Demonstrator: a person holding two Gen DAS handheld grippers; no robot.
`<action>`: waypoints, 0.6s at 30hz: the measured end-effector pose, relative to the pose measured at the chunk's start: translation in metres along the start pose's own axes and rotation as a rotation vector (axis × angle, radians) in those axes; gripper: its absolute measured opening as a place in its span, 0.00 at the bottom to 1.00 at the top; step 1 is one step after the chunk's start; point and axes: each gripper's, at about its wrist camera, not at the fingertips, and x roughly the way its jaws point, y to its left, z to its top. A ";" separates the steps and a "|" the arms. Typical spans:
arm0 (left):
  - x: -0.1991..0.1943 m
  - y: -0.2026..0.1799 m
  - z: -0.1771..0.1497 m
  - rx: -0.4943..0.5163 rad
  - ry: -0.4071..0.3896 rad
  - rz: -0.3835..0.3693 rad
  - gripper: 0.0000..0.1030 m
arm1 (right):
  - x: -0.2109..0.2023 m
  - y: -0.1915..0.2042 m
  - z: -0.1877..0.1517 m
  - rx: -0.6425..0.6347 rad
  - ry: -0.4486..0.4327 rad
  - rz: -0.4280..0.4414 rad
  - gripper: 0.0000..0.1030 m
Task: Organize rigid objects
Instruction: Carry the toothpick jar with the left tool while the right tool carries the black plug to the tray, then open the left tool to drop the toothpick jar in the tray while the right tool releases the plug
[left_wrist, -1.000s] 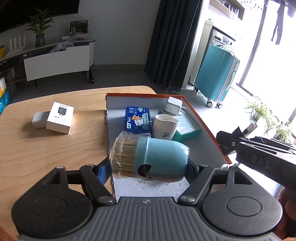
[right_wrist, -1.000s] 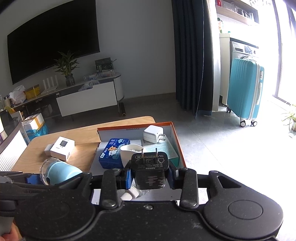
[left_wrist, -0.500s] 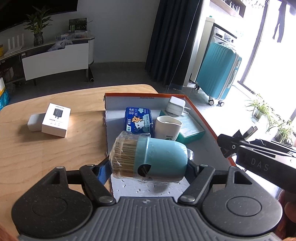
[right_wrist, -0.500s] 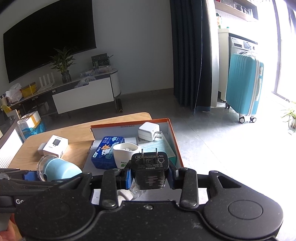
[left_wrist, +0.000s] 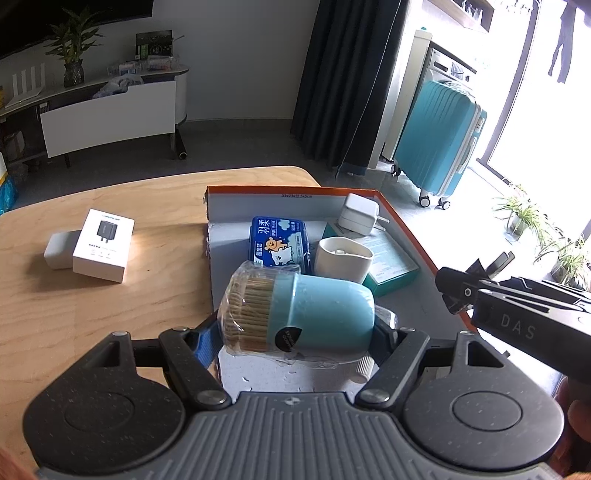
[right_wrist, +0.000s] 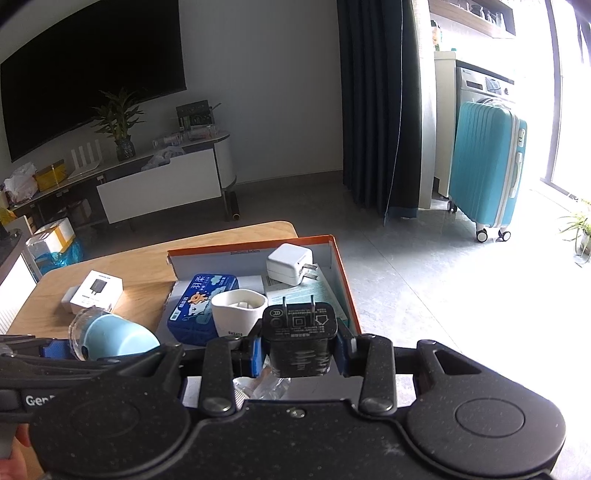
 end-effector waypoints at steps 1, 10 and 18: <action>0.001 0.000 0.000 -0.002 0.001 -0.001 0.75 | 0.002 0.000 0.001 -0.002 0.002 0.000 0.43; 0.011 0.001 0.002 -0.002 0.019 -0.003 0.75 | 0.016 0.001 0.004 -0.011 0.023 -0.003 0.43; 0.017 0.000 0.004 -0.002 0.032 -0.007 0.75 | 0.015 -0.002 0.010 0.001 -0.033 -0.005 0.66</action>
